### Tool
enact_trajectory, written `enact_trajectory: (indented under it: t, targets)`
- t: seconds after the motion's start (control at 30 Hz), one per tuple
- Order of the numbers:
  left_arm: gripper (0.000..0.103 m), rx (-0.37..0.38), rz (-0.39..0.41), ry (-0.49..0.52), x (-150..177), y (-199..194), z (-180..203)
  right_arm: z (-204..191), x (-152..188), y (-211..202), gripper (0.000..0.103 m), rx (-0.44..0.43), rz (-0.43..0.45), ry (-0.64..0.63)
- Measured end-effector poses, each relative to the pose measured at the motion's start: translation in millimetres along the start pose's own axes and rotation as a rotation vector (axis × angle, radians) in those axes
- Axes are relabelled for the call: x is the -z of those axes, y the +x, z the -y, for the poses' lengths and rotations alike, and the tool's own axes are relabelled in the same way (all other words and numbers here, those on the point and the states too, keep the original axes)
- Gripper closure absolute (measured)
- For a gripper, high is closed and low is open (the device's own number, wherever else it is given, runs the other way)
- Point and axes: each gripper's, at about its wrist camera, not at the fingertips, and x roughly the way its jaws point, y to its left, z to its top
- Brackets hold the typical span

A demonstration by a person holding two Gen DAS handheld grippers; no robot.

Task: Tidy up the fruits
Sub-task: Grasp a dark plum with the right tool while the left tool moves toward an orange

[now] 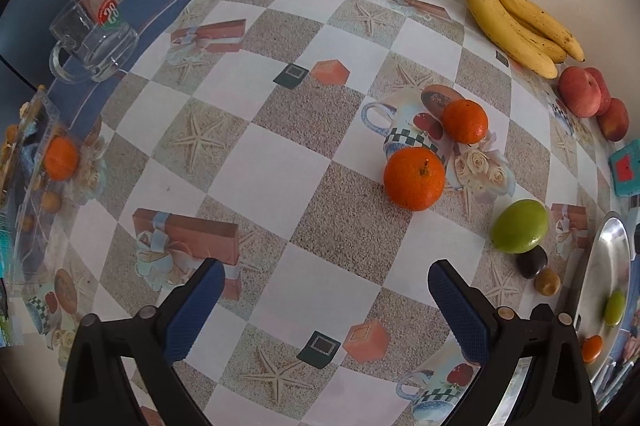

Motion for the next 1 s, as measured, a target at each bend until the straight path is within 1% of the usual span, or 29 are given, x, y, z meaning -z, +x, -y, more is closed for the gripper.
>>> enact_trajectory:
  t: [0.03, 0.17, 0.23, 0.3, 0.4, 0.5, 0.63, 0.83, 1.0]
  targets:
    - [0.000, 0.003, -0.003, -0.002, 0.6, 1.0, 1.1, -0.3, -0.6, 0.0, 0.034, 0.001, 0.006, 0.003]
    - [0.000, 0.011, -0.006, -0.002, 2.0, 3.4, 3.7, -3.4, -3.6, 1.9, 0.044, 0.028, 0.028, -0.002]
    - [0.000, 0.014, -0.009, -0.002, 3.0, 3.8, 3.6, -3.0, -4.5, 2.2, 0.052, 0.043, 0.036, -0.001]
    - [0.000, 0.015, -0.012, -0.003, 2.9, 5.0, 4.1, -2.1, -5.1, 2.3, 0.056, 0.051, 0.041, -0.002]
    - [0.000, 0.015, -0.014, -0.004, 3.3, 5.9, 3.7, -1.7, -4.9, 2.2, 0.064, 0.073, 0.048, -0.010]
    - [0.000, 0.010, -0.012, -0.003, 3.7, 6.6, 4.2, -0.5, -4.4, 1.0, 0.066, 0.078, 0.054, -0.011]
    - [0.000, 0.002, -0.010, 0.000, 4.9, 7.7, 5.3, 2.4, -4.6, -0.2, 0.076, 0.089, 0.059, -0.004]
    - [0.000, -0.005, -0.015, 0.001, 5.6, 11.0, 6.7, 3.1, -4.1, -1.5, 0.077, 0.082, 0.059, 0.002]
    - [0.000, 0.006, 0.002, 0.004, 2.2, 11.4, 8.9, -6.3, -3.6, -9.3, 0.077, 0.021, 0.061, -0.023]
